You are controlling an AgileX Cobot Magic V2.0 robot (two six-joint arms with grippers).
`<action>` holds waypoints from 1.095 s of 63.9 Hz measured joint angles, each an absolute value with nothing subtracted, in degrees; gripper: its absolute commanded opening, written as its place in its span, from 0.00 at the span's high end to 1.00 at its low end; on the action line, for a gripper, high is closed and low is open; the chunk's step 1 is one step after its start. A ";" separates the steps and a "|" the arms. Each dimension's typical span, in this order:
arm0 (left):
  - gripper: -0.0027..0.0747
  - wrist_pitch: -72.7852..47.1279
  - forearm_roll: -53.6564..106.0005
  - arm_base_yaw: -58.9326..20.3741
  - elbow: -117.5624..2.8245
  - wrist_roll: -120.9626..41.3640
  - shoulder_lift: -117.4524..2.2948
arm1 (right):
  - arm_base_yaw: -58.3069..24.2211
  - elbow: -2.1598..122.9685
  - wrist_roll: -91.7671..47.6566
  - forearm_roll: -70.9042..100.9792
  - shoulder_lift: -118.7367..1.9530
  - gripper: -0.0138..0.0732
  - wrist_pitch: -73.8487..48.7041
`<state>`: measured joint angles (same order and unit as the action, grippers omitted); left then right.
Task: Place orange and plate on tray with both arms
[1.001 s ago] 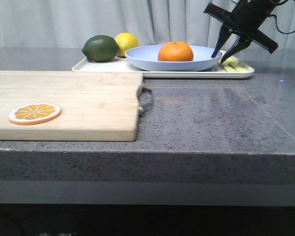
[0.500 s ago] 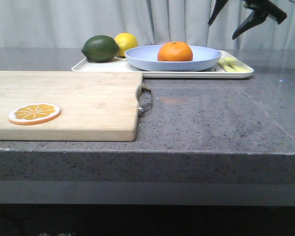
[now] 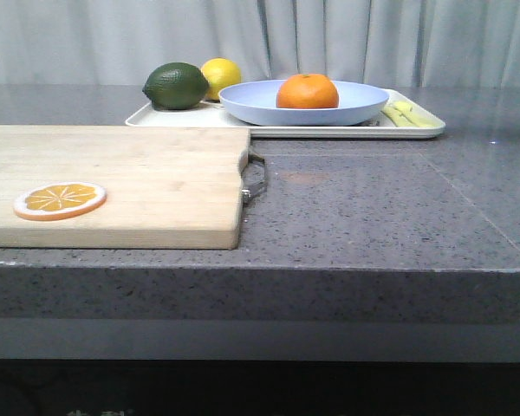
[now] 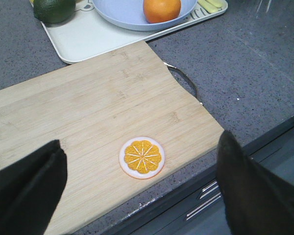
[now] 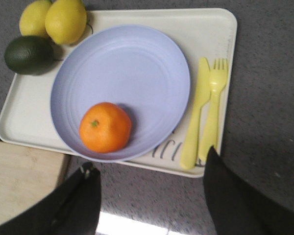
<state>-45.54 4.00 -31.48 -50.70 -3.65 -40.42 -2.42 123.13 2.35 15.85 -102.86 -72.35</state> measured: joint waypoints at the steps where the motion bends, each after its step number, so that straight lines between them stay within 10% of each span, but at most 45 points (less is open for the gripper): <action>1: 0.19 -45.54 4.00 -31.48 -50.70 -3.65 -40.42 | -2.67 121.70 2.04 14.86 -101.02 0.30 -72.35; 70: 0.19 -45.54 4.00 -31.48 -50.70 -3.65 -40.42 | -3.69 41.79 -3.39 6.11 -28.27 0.30 -55.52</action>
